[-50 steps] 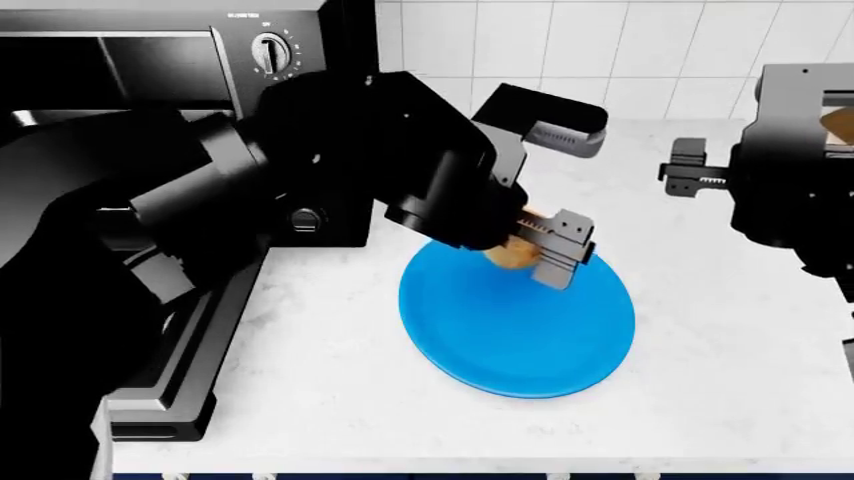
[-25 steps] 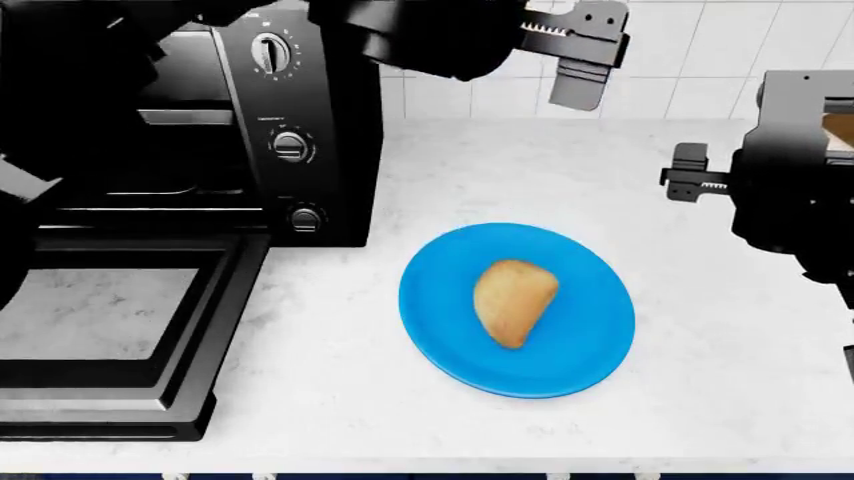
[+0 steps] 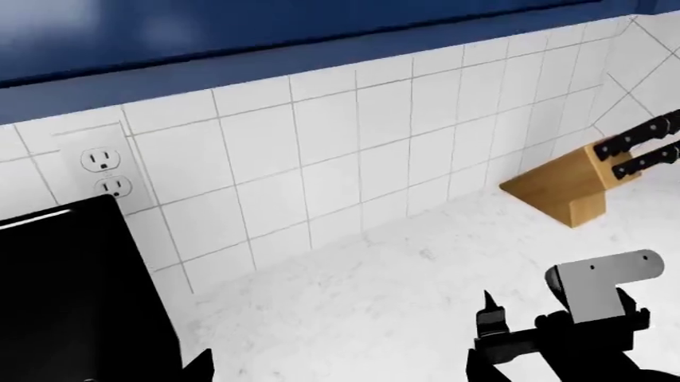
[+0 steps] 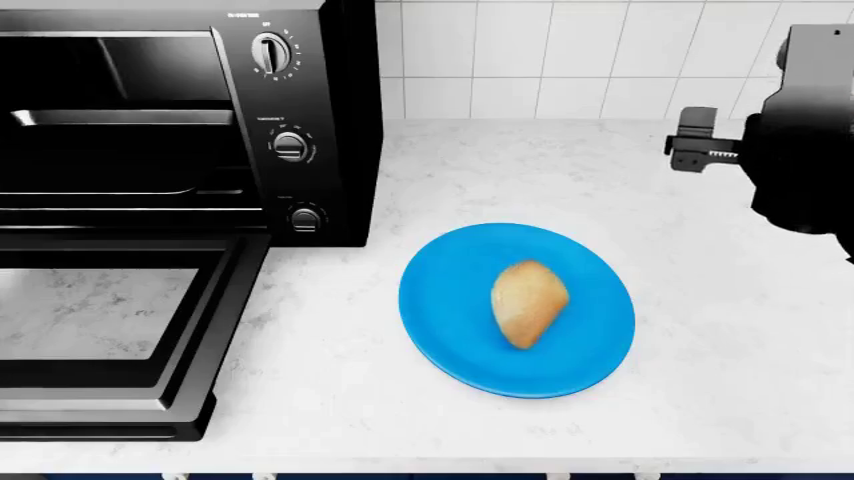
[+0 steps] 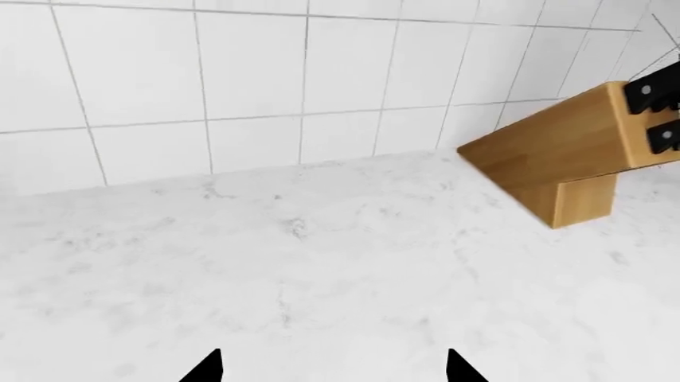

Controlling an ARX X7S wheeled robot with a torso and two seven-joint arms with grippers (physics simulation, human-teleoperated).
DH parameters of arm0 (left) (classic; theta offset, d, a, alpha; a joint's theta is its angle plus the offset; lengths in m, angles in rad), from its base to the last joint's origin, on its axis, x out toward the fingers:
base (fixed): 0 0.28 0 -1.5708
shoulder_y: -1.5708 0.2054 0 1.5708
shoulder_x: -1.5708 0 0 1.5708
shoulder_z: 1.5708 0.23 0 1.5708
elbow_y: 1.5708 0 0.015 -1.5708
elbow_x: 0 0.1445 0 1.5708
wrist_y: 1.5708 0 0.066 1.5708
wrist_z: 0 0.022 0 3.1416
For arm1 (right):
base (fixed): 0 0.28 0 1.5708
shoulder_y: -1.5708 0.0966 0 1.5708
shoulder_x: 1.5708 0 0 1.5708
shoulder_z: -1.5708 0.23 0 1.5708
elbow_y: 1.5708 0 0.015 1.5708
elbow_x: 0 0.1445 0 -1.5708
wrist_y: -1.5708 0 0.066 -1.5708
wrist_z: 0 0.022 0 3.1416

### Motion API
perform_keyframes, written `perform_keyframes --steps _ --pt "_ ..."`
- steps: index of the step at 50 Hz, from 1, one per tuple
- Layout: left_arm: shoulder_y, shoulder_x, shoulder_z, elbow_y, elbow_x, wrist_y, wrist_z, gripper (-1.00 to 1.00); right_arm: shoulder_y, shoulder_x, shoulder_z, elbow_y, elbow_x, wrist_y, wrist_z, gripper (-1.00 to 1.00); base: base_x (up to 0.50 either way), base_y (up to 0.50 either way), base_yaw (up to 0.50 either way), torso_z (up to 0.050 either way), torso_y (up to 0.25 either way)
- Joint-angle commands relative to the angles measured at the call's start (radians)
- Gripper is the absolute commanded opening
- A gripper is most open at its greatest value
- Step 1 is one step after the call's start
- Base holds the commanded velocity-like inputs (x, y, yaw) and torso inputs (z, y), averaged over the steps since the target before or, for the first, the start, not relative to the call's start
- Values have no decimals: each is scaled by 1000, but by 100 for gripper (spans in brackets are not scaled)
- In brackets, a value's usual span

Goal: Pick the bread from the tray and place it on the plate on the counter.

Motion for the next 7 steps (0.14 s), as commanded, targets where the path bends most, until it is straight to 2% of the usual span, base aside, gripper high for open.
perform_keyframes --steps 1,7 --pt "-20 -33 -148 18 9 -105 -67 100 29 63 78 -249 131 75 51 100 0 0 0 0 0" --pt "4 -65 -175 52 13 -106 -84 100 71 108 127 -444 239 147 122 100 0 0 0 0 0"
